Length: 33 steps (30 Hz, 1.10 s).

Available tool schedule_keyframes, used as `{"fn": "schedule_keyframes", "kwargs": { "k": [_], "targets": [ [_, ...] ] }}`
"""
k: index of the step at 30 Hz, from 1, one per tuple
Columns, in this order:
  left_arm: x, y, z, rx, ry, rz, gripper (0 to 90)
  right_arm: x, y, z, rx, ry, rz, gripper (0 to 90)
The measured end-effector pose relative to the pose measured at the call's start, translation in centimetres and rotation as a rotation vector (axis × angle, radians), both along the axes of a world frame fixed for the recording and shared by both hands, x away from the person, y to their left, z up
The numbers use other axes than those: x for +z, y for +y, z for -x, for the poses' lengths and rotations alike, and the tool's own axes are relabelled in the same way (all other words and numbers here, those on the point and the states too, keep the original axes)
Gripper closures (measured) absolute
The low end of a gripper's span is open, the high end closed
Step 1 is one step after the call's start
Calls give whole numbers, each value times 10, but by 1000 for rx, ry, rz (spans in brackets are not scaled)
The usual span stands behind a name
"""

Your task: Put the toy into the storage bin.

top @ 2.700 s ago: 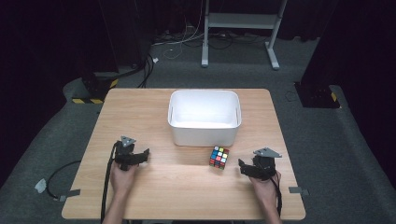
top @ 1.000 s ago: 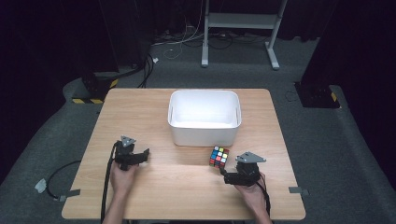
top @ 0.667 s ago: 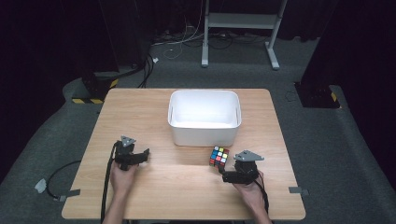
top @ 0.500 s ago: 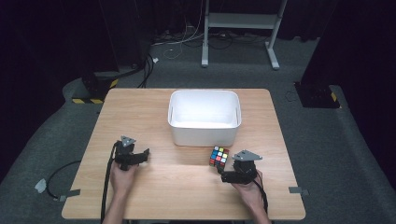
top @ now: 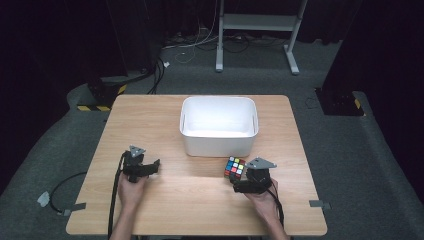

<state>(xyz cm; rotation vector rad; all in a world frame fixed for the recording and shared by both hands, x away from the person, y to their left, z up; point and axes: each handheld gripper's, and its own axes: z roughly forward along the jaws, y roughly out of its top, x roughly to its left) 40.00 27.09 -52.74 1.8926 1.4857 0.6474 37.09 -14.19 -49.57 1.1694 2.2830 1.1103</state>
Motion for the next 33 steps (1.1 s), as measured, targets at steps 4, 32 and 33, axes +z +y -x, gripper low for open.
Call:
{"fn": "schedule_keyframes", "kwargs": {
  "k": [4, 32, 33],
  "targets": [
    [0, 0, 0, -1, 1, -1, 204, 0, 4, -4, 3, -3, -2, 91],
    [0, 0, 0, -1, 1, -1, 204, -4, 22, -21, -3, -6, 13, 89],
    [0, 0, 0, -1, 1, -2, 204, -4, 23, -22, -3, -4, 14, 89]
  ]
}}
